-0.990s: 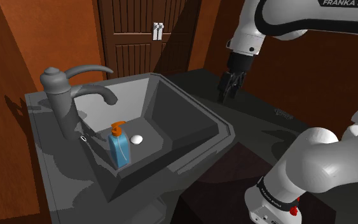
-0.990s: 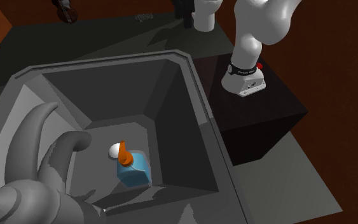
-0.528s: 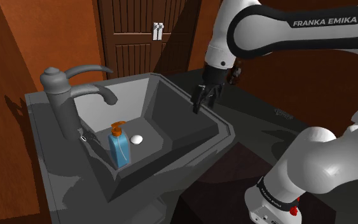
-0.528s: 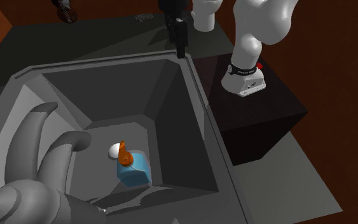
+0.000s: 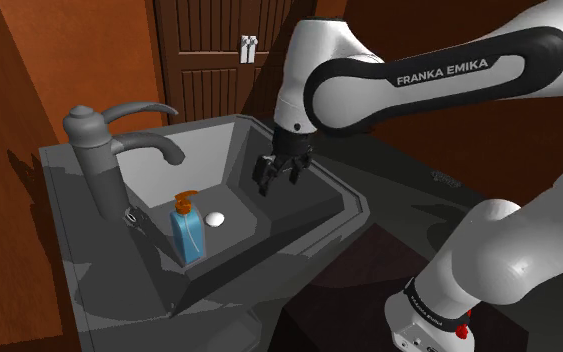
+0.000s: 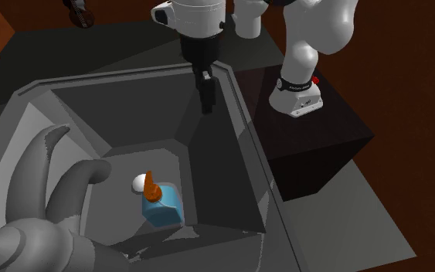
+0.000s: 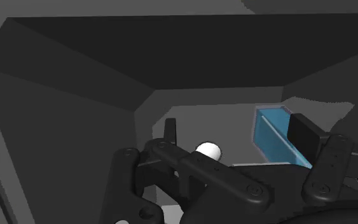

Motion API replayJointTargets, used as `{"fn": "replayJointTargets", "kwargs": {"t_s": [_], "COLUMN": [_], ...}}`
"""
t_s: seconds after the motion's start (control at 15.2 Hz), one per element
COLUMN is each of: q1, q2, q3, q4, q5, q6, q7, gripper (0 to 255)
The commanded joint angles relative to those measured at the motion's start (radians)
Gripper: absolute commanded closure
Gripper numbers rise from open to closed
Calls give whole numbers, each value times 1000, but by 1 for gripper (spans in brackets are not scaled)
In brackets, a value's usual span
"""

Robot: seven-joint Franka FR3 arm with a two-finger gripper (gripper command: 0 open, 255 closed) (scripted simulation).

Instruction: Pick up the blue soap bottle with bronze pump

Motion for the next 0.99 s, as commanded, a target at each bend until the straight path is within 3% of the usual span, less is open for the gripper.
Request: {"fn": "replayJointTargets", "kwargs": {"t_s": [0.0, 0.26, 0.53, 0.73, 0.92], "q1": [-4, -25, -31, -3, 57], "q2": [71, 227, 404, 544, 681], "q3": [53, 142, 204, 214, 190], "q4": [27, 104, 209, 308, 423], "q5": [-26, -131, -302, -454, -589], "q6": [62, 155, 211, 220, 206], "q7": [72, 228, 417, 564, 690], "gripper": [0, 0, 0, 0, 0]}}
